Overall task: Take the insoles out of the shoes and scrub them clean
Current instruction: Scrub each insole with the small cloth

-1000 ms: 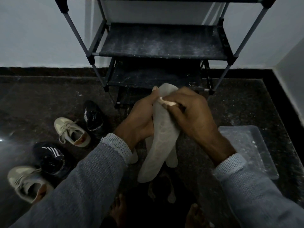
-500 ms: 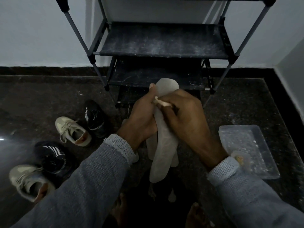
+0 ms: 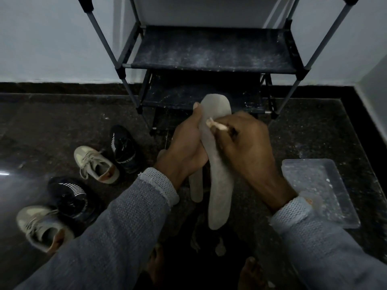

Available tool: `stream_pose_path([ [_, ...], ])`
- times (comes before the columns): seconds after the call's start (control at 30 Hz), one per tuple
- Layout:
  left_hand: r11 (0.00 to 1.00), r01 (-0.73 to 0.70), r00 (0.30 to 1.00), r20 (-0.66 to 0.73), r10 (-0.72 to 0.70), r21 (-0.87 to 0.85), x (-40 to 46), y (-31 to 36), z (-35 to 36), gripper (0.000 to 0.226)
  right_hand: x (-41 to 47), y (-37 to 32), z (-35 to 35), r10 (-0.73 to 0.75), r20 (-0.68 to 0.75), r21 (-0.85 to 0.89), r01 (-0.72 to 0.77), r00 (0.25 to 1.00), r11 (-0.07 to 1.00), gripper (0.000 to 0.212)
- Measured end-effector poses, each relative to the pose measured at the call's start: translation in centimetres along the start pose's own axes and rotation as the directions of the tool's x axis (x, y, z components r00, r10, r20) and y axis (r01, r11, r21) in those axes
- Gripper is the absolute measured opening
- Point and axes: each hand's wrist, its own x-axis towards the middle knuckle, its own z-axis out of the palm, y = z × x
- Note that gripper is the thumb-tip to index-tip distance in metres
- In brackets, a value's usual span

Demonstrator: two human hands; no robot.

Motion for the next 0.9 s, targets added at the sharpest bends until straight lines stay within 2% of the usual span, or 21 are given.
stream_pose_path([
  [0.13,1.000,0.014,1.000,0.003,-0.014,-0.016,0.0,0.0,0.5,0.062,0.2,1.4,-0.8,0.094,-0.081,-0.043,-0.098,0.992,0.994,0.009],
  [0.27,1.000,-0.005,1.000,-0.005,0.005,-0.029,0.2,0.1,0.3,0.064,-0.4,-0.4,0.3,-0.033,0.044,0.073,0.030,0.998,0.997,0.013],
  [0.33,0.999,-0.012,1.000,-0.014,0.012,-0.034,0.3,0.1,0.0,0.064,-0.3,-0.8,0.6,-0.052,0.071,0.080,0.046,0.996,0.996,0.012],
  [0.53,1.000,-0.011,1.000,0.020,0.011,-0.017,0.4,-0.3,0.3,0.061,0.6,1.8,-0.9,0.113,-0.098,-0.071,-0.120,0.989,0.990,0.008],
  [0.6,1.000,-0.011,1.000,0.022,0.012,-0.020,0.4,-0.3,0.3,0.061,0.4,1.7,-0.8,0.085,-0.084,-0.044,-0.089,0.993,0.995,0.007],
  [0.77,0.999,-0.003,1.000,-0.001,0.003,-0.032,0.3,-0.1,-0.2,0.064,-0.1,-0.7,0.6,-0.095,0.094,0.096,0.086,0.991,0.992,0.018],
  [0.83,1.000,-0.003,1.000,0.016,0.004,-0.020,0.2,-0.2,-0.1,0.062,0.1,-0.1,0.4,-0.046,0.066,0.039,0.043,0.997,0.998,0.014],
  [0.9,1.000,-0.004,1.000,0.030,0.005,-0.011,0.1,-0.3,0.0,0.061,0.5,1.0,-0.1,0.036,-0.020,-0.047,-0.037,0.999,0.998,0.009],
])
